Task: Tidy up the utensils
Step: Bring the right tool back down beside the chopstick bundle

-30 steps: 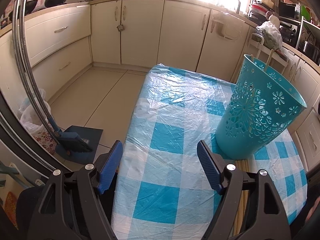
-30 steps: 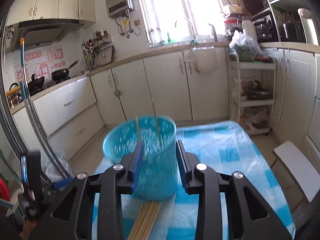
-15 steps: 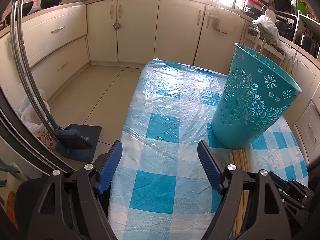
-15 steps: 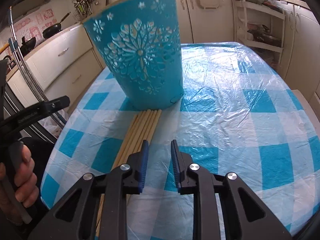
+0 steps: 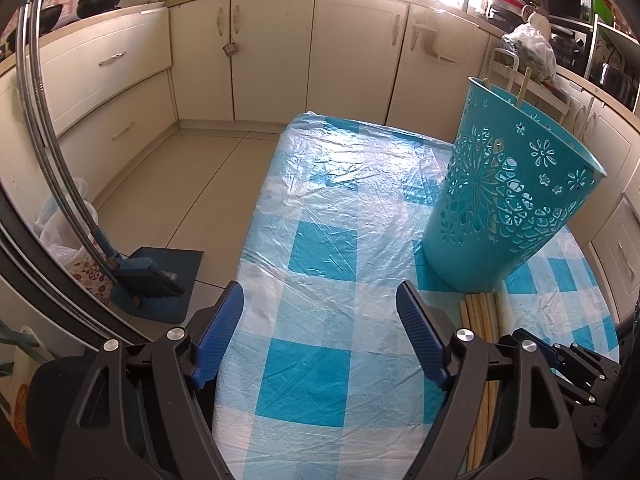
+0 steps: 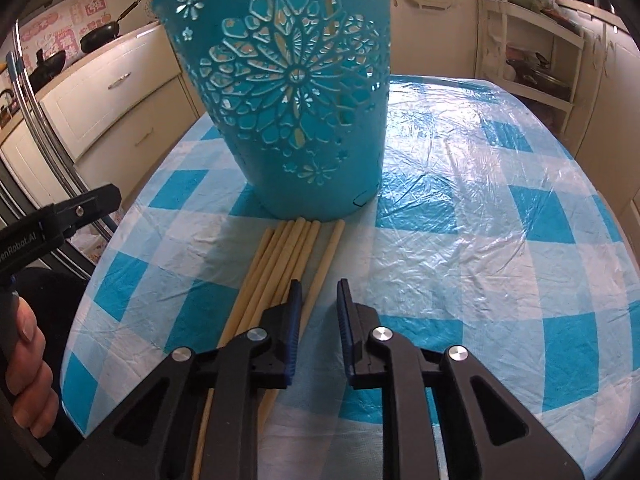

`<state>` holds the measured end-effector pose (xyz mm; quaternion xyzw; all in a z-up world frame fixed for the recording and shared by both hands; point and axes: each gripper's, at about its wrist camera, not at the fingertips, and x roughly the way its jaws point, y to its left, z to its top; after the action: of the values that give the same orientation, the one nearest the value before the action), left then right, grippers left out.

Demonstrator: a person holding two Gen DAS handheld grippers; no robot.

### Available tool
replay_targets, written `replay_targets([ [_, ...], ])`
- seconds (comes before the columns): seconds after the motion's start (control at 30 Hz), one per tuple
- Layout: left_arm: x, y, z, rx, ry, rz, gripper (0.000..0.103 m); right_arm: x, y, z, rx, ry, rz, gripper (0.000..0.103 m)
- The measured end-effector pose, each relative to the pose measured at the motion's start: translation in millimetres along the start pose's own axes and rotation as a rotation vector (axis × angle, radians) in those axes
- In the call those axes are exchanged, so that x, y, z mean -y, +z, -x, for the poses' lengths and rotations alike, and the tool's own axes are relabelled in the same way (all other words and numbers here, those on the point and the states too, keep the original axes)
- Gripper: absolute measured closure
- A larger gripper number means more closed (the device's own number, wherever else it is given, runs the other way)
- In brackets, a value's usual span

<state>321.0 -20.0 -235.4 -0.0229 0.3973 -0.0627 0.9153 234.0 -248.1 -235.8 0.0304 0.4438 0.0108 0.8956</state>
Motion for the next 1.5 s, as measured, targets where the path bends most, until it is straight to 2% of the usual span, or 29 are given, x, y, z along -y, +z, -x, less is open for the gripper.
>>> replay_targets([
  [0.13,6,-2,-2,-0.014,-0.023,-0.026,0.028,2,0,1,-0.026,0.011,0.039,0.091],
  [0.3,31,-11,-10,-0.067,-0.087,-0.117,0.027,11,-6,8,-0.06,0.015,0.1,0.092],
  [0.5,58,-18,-19,-0.113,-0.118,-0.164,0.027,28,-11,16,-0.064,0.034,0.066,0.092],
  [1.03,86,-29,-38,-0.179,-0.077,-0.236,0.027,41,-8,17,-0.054,0.098,0.001,0.092],
  [1.5,91,-32,-42,-0.201,-0.053,-0.241,0.028,43,-6,14,-0.038,0.096,-0.014,0.092],
])
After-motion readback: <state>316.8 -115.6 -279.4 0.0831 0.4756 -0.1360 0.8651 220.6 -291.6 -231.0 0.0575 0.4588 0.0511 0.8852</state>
